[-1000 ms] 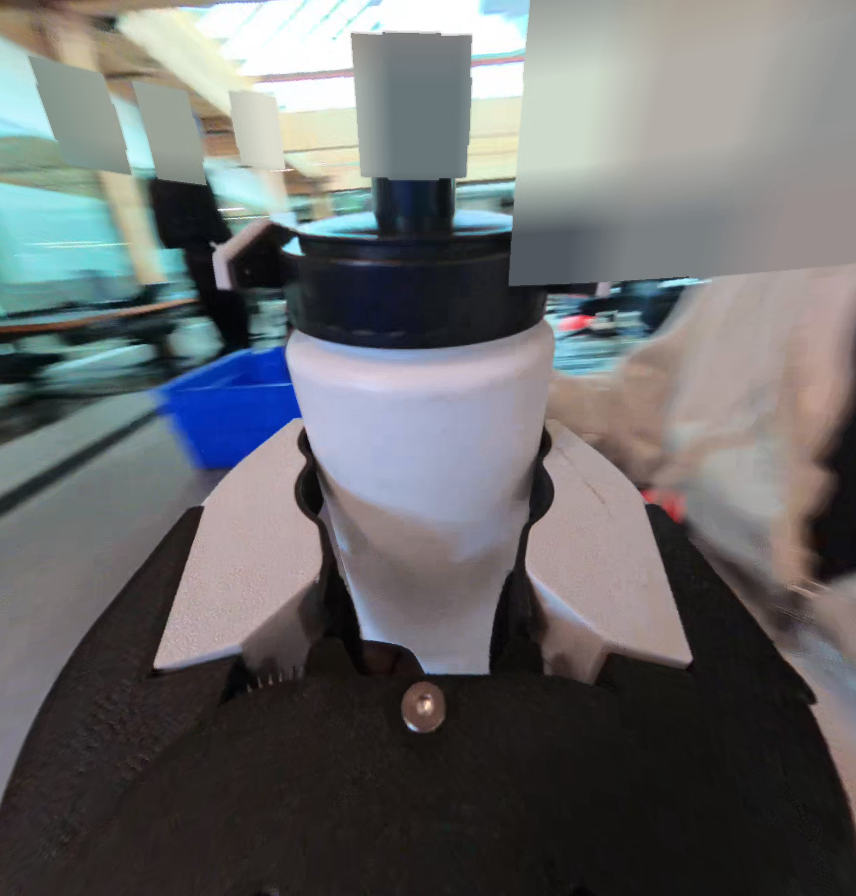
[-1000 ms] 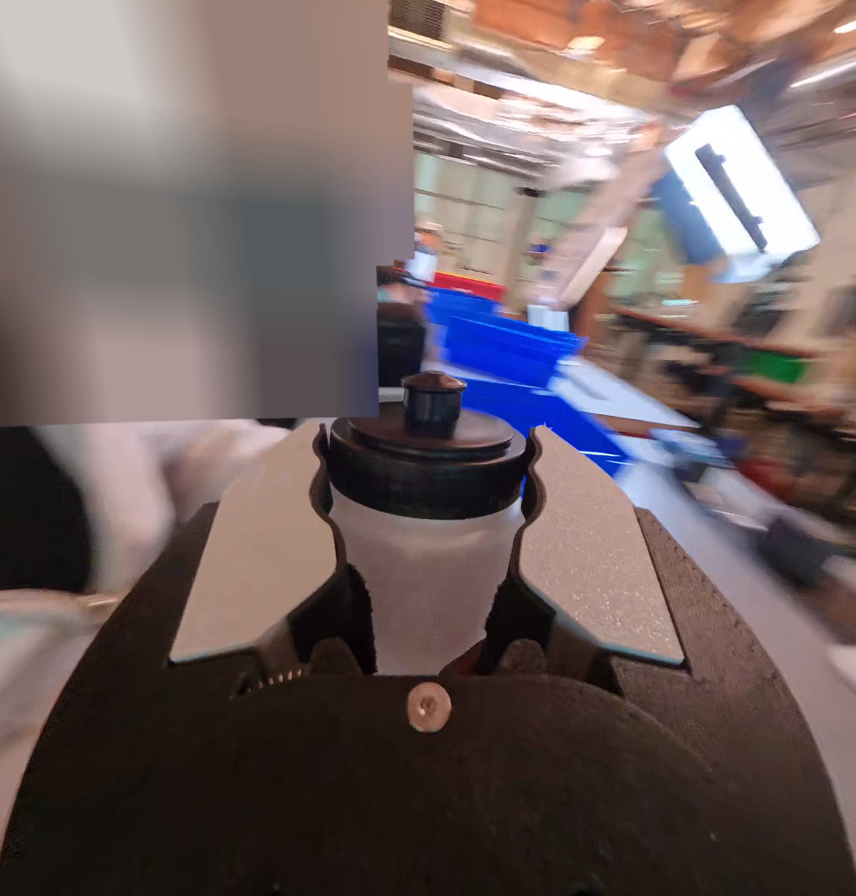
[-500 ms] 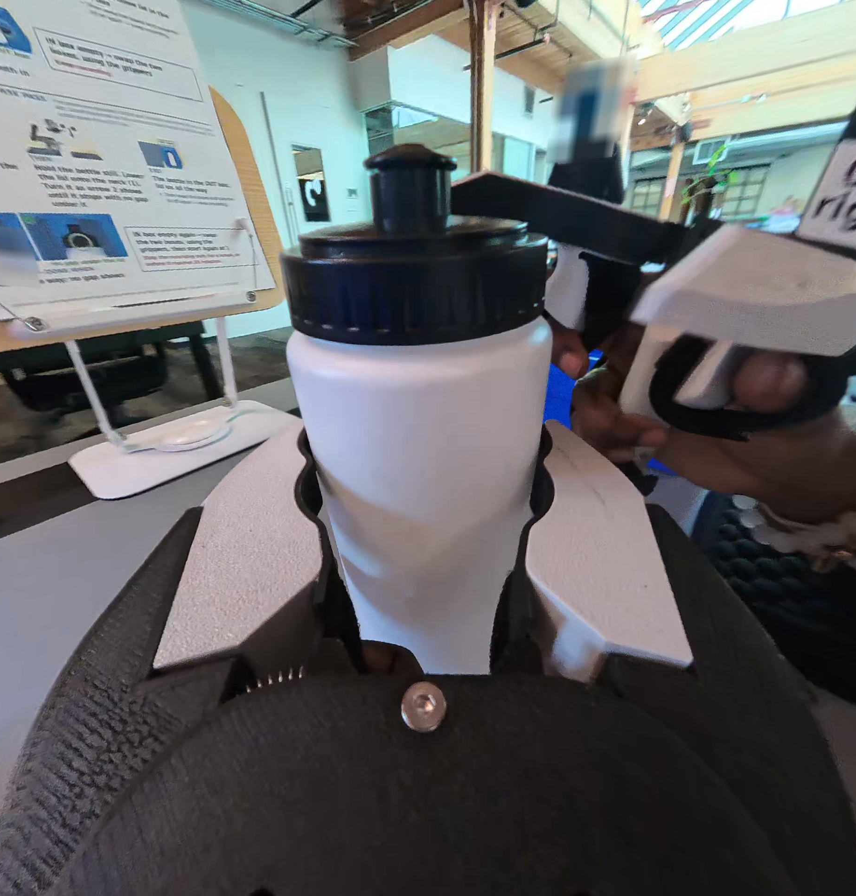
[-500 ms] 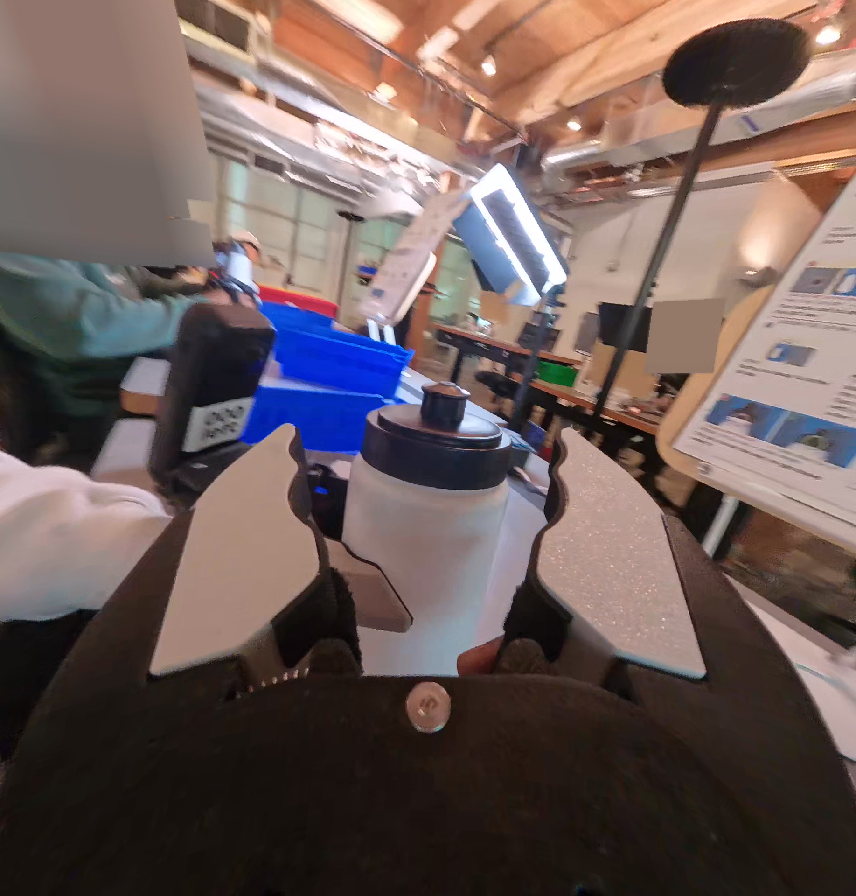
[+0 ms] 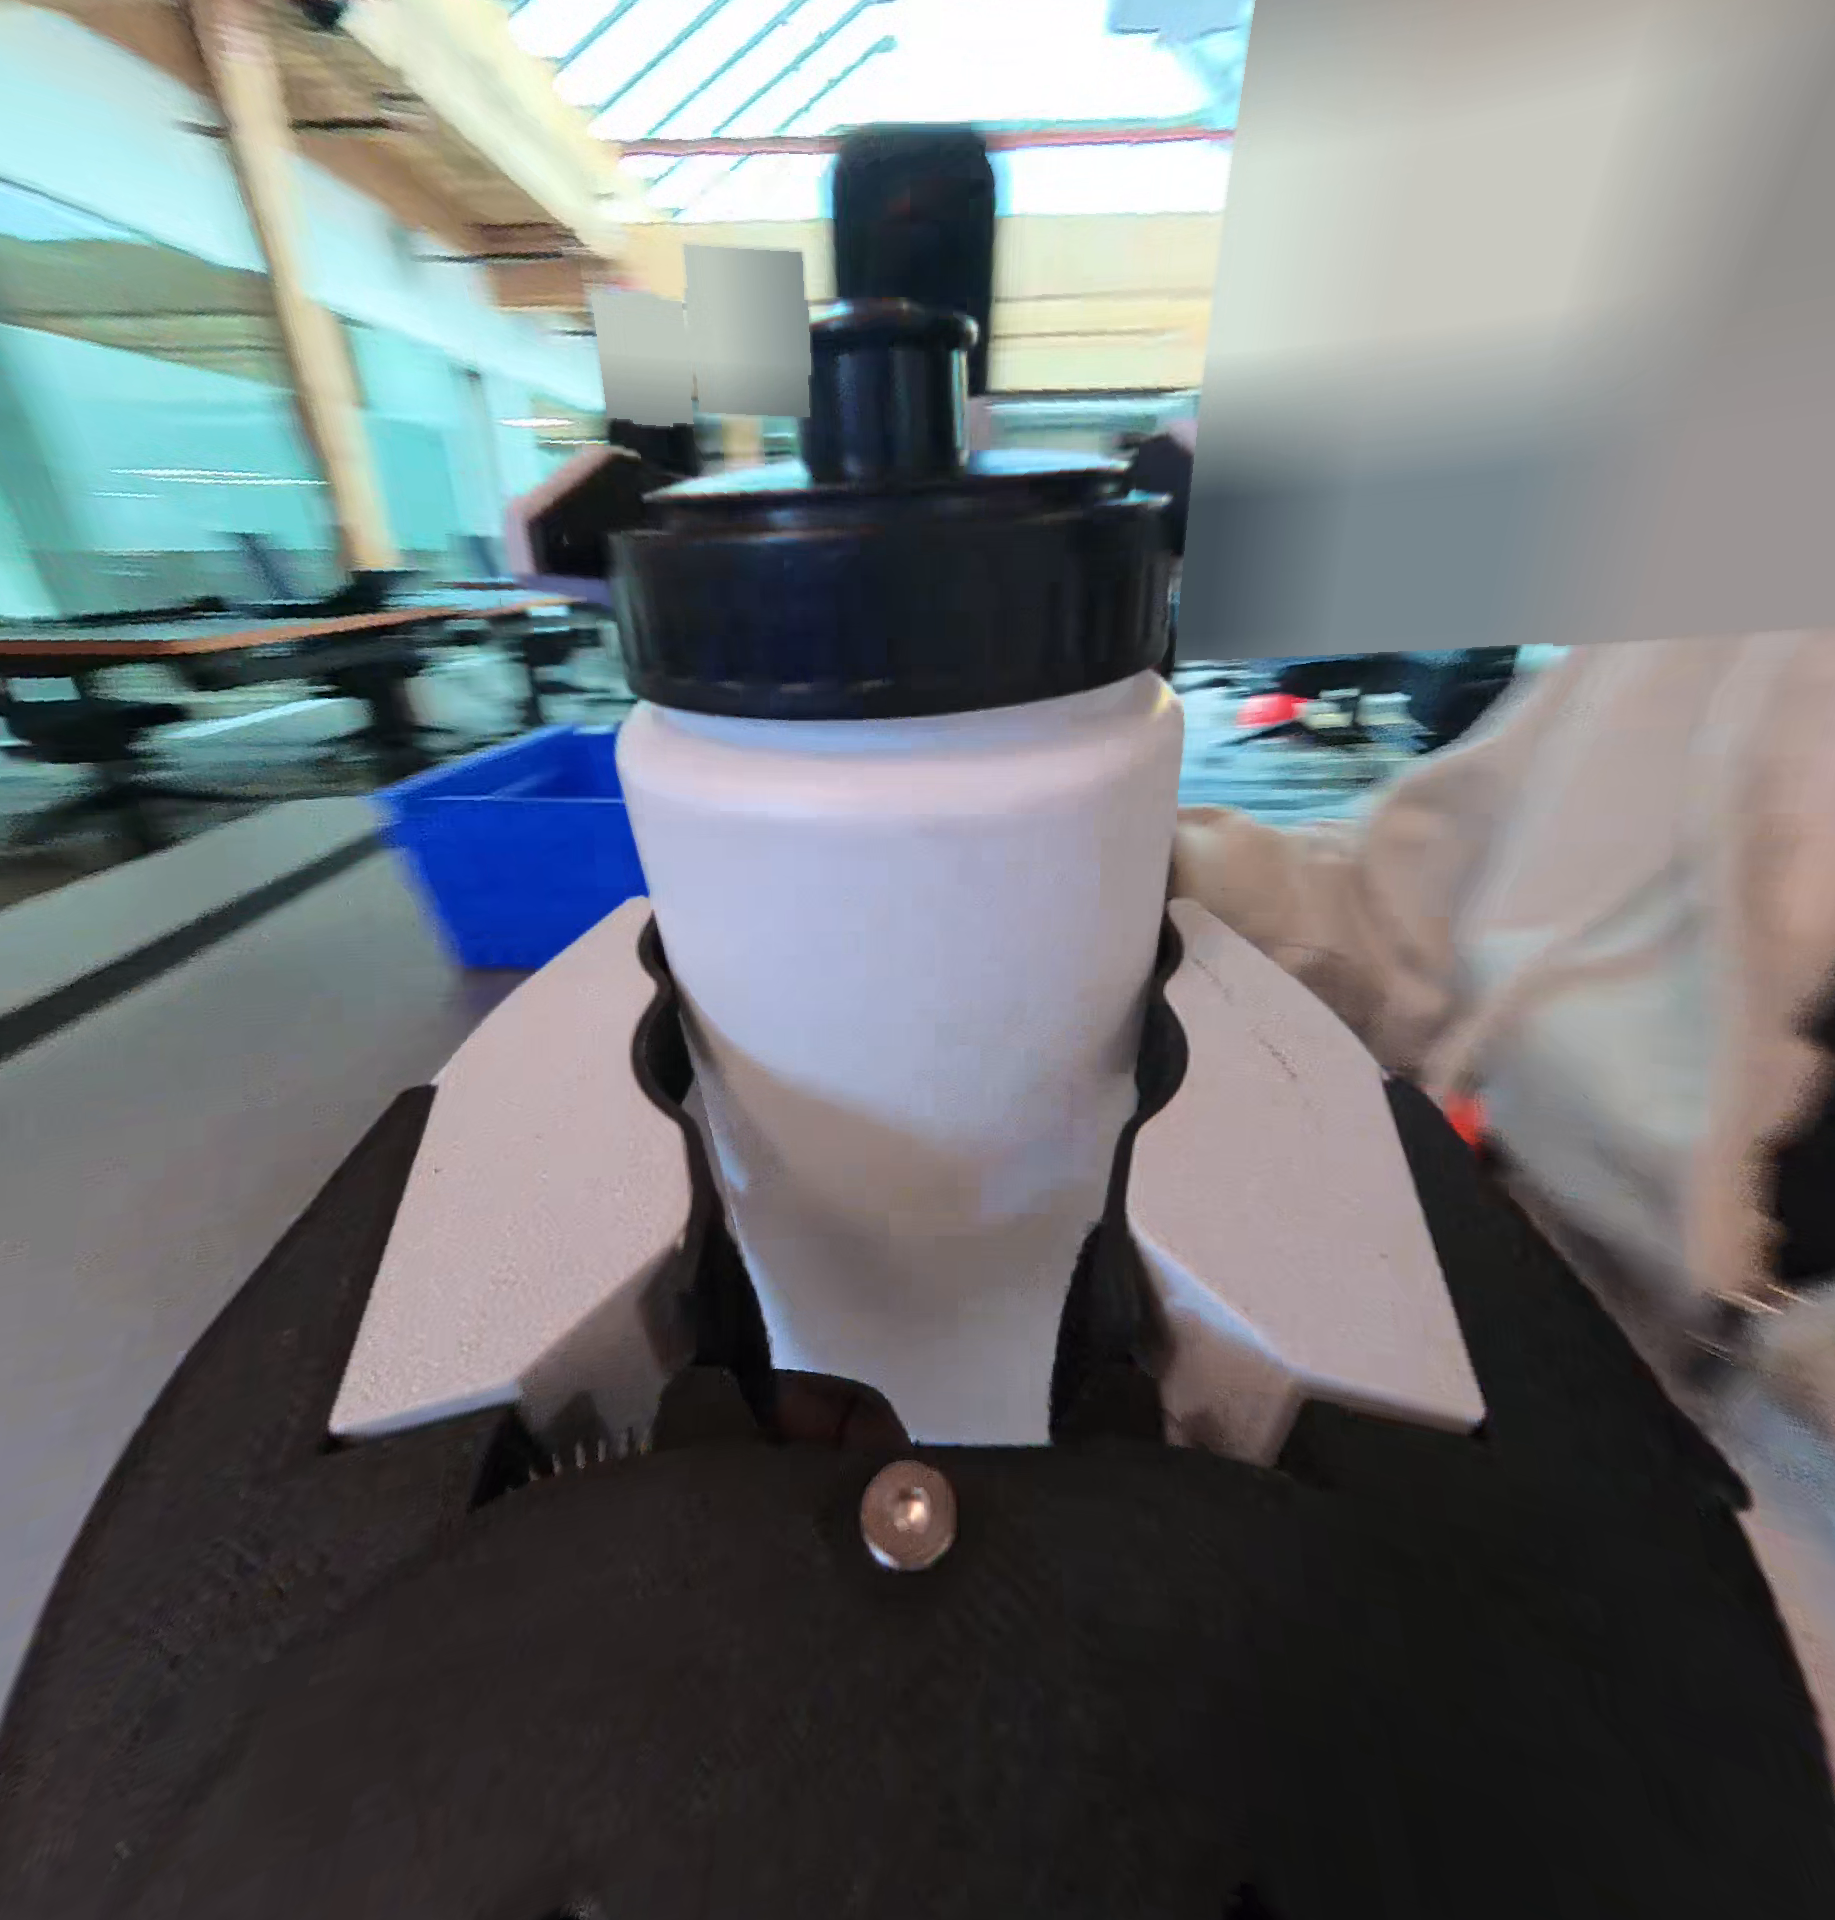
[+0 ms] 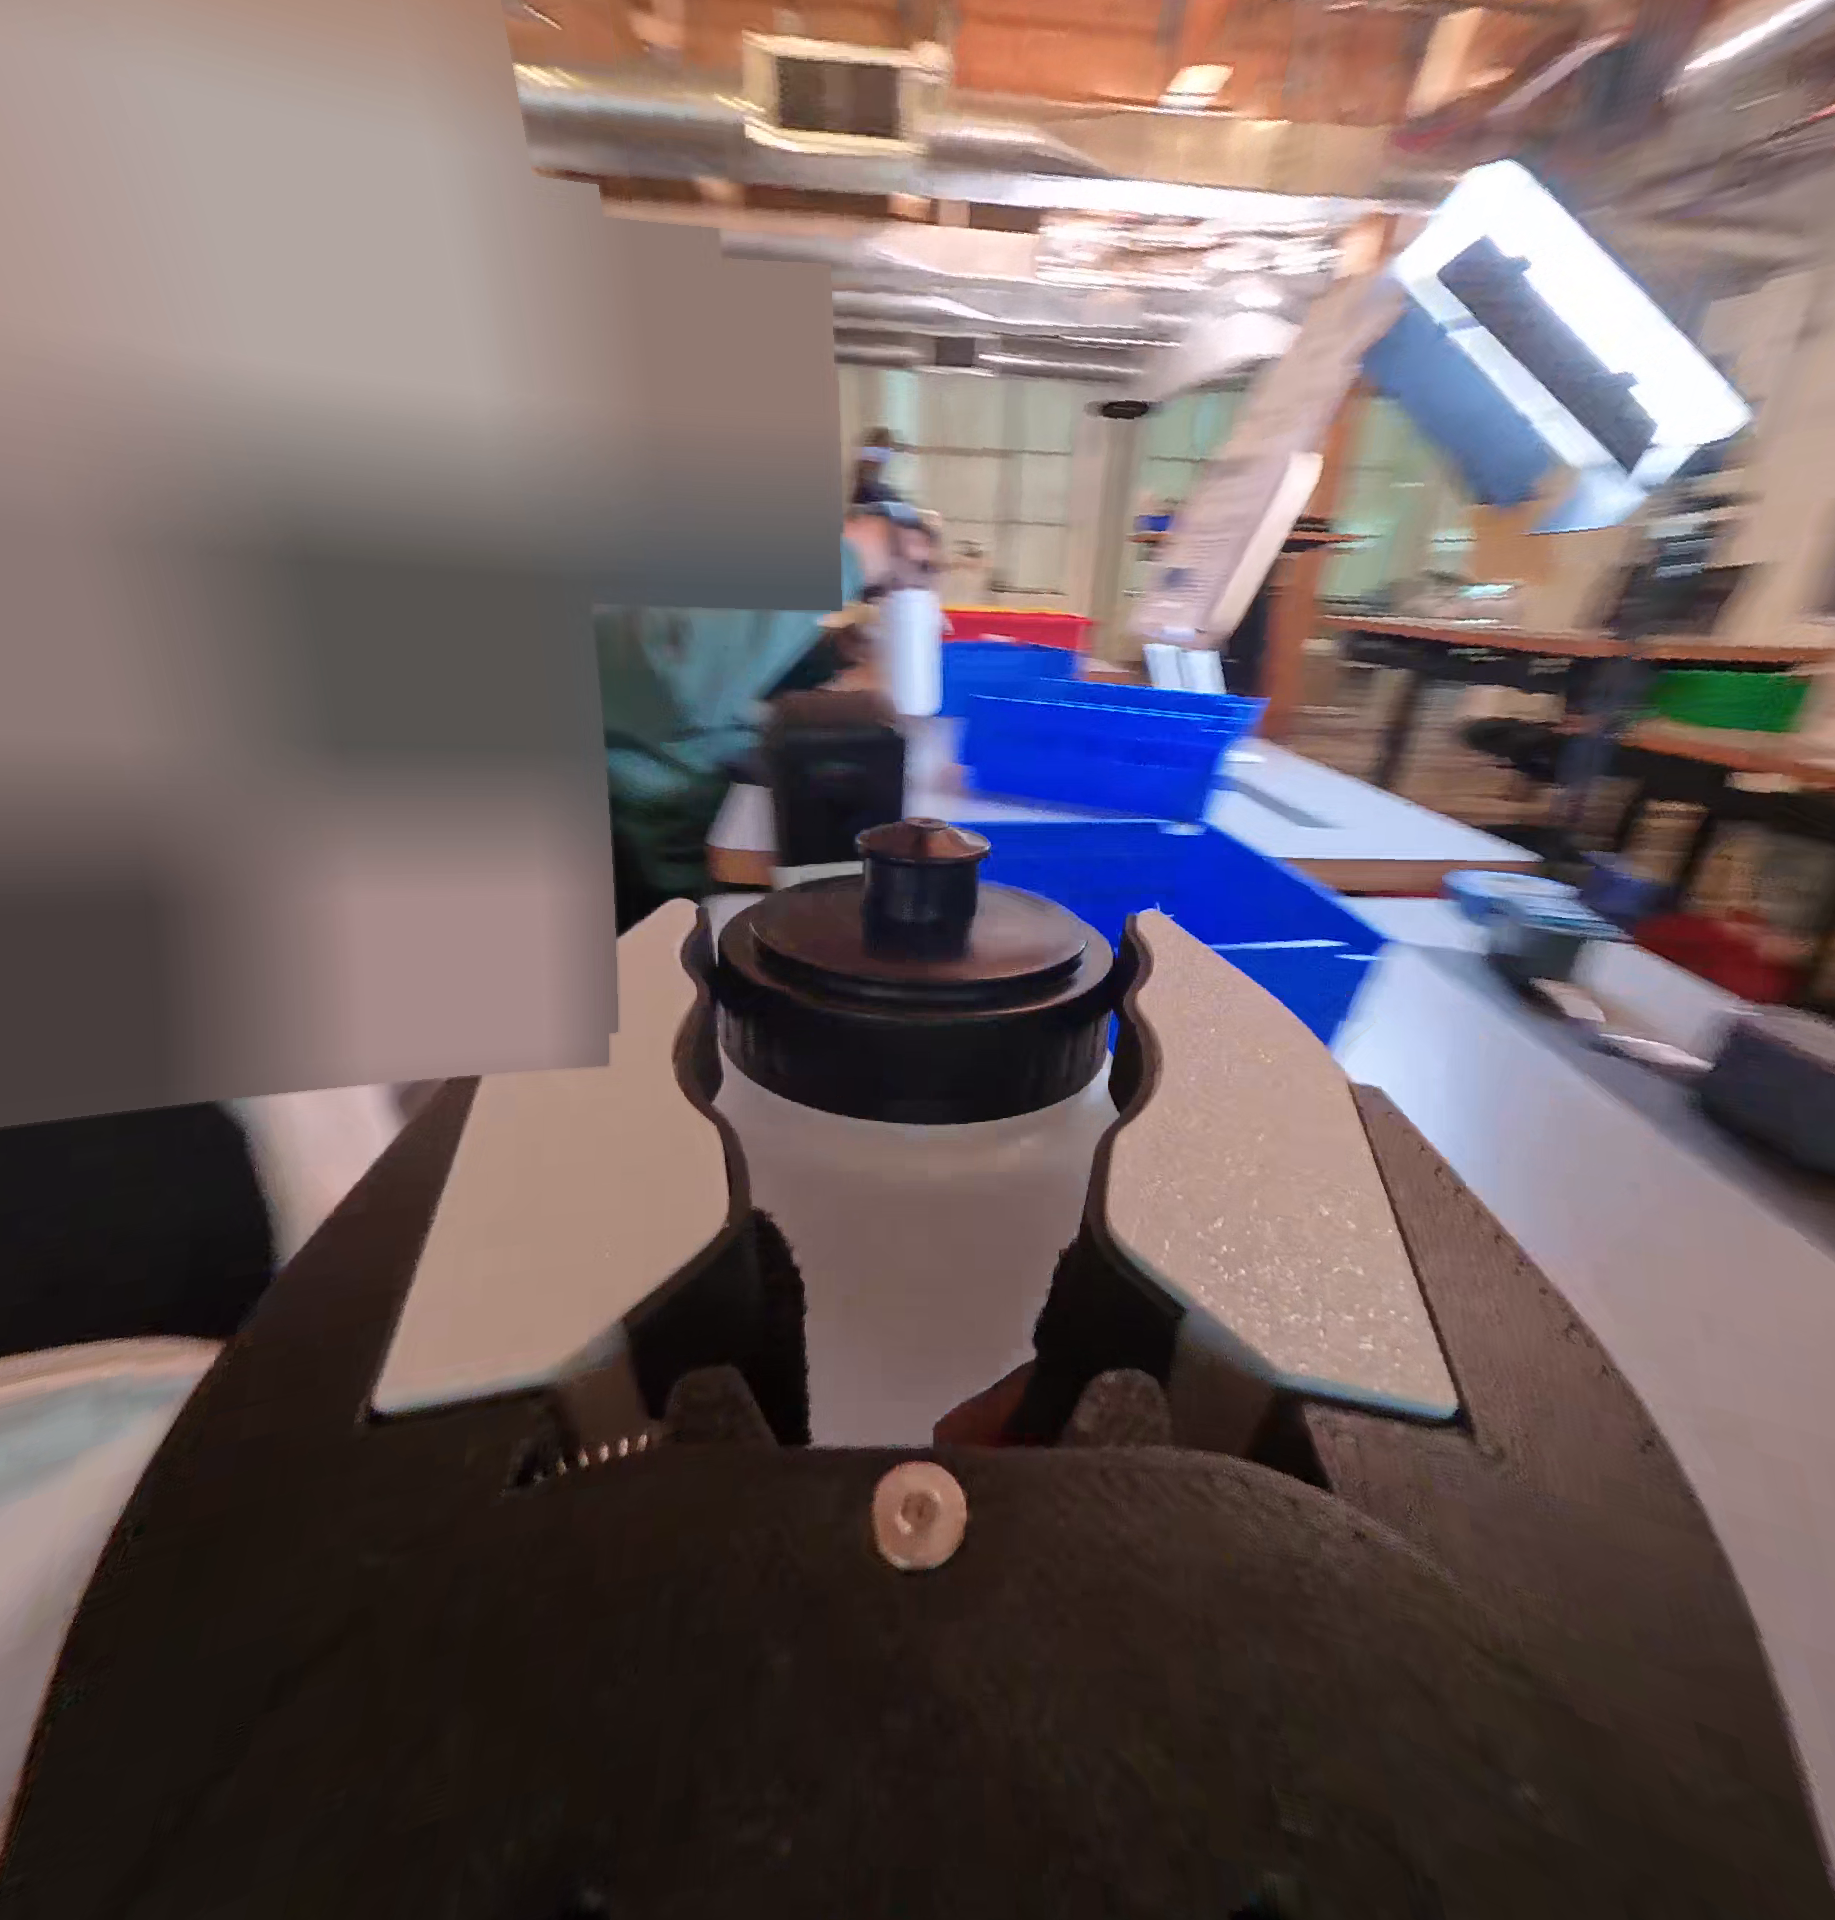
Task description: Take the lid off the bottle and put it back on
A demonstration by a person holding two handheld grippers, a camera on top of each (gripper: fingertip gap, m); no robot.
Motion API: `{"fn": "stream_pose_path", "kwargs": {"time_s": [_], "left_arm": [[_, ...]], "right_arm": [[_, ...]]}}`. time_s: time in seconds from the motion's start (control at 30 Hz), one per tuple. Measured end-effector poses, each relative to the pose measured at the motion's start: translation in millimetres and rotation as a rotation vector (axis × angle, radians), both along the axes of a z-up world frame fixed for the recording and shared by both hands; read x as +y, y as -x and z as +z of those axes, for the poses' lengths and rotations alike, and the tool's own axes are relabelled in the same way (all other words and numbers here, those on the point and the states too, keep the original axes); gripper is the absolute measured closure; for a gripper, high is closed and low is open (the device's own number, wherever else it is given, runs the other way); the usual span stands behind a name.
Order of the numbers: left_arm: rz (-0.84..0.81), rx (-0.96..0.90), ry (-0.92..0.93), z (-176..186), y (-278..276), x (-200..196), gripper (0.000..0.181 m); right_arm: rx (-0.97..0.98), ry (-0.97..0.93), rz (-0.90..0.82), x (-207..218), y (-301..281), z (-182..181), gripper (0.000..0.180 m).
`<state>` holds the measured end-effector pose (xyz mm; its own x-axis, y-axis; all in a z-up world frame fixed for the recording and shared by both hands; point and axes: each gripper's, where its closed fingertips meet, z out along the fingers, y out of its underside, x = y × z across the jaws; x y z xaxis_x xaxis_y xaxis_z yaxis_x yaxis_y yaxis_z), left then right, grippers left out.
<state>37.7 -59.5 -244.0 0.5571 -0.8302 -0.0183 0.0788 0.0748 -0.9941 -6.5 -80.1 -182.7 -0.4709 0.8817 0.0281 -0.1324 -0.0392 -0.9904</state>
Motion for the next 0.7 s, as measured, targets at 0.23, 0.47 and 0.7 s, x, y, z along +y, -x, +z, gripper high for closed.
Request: {"fn": "stream_pose_path", "kwargs": {"time_s": [0.23, 0.47, 0.7], "left_arm": [[-0.401, -0.065, 0.072, 0, -24, -44, 0.095], [0.433, -0.023, 0.001, 5, 50, 37, 0.095], [0.678, 0.216, -0.092, -5, 56, 45, 0.095]], "right_arm": [[-0.025, 0.134, 0.446, -37, -27, 0, 0.106], [0.105, 0.086, -0.104, 28, -1, 12, 0.083], [0.067, -0.111, -0.383, 35, 15, -1, 0.092]]}}
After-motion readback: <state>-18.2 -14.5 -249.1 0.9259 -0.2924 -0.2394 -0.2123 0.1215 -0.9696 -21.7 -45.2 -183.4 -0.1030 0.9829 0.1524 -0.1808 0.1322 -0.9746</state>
